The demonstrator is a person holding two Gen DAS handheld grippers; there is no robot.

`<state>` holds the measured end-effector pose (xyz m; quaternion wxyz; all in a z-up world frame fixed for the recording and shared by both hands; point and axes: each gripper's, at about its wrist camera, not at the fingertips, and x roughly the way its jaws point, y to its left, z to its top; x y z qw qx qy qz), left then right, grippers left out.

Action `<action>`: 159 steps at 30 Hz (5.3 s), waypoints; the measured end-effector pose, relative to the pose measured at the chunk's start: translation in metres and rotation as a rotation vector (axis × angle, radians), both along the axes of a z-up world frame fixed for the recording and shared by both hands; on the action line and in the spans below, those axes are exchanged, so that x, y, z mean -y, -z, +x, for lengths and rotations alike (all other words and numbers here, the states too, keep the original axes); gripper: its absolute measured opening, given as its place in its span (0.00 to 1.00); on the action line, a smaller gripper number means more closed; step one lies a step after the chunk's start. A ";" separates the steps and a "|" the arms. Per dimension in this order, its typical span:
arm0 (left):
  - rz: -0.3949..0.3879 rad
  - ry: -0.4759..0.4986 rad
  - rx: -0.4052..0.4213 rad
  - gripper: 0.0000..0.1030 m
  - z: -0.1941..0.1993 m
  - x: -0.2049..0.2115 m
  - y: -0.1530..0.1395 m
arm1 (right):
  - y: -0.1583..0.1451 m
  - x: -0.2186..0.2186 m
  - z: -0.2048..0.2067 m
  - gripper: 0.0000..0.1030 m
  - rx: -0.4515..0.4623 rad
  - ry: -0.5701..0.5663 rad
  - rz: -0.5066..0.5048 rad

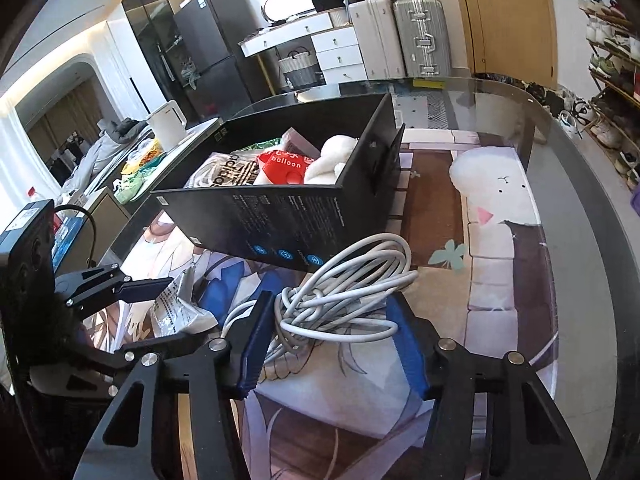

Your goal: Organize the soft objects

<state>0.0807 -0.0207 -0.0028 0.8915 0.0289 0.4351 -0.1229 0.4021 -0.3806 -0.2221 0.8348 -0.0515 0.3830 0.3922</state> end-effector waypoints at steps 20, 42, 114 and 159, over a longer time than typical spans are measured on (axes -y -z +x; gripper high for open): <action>-0.057 -0.019 0.111 0.54 -0.017 -0.017 -0.036 | -0.053 0.041 -0.012 0.55 0.115 0.024 0.113; -0.051 -0.167 0.280 0.54 0.032 -0.033 -0.089 | -0.097 0.002 0.001 0.55 0.253 0.049 0.121; -0.045 -0.214 0.382 1.00 0.031 -0.035 -0.073 | -0.070 0.000 0.003 0.99 0.333 0.033 0.101; -0.061 -0.349 0.418 1.00 0.010 -0.059 -0.035 | -0.058 0.012 -0.023 0.99 0.429 0.022 0.238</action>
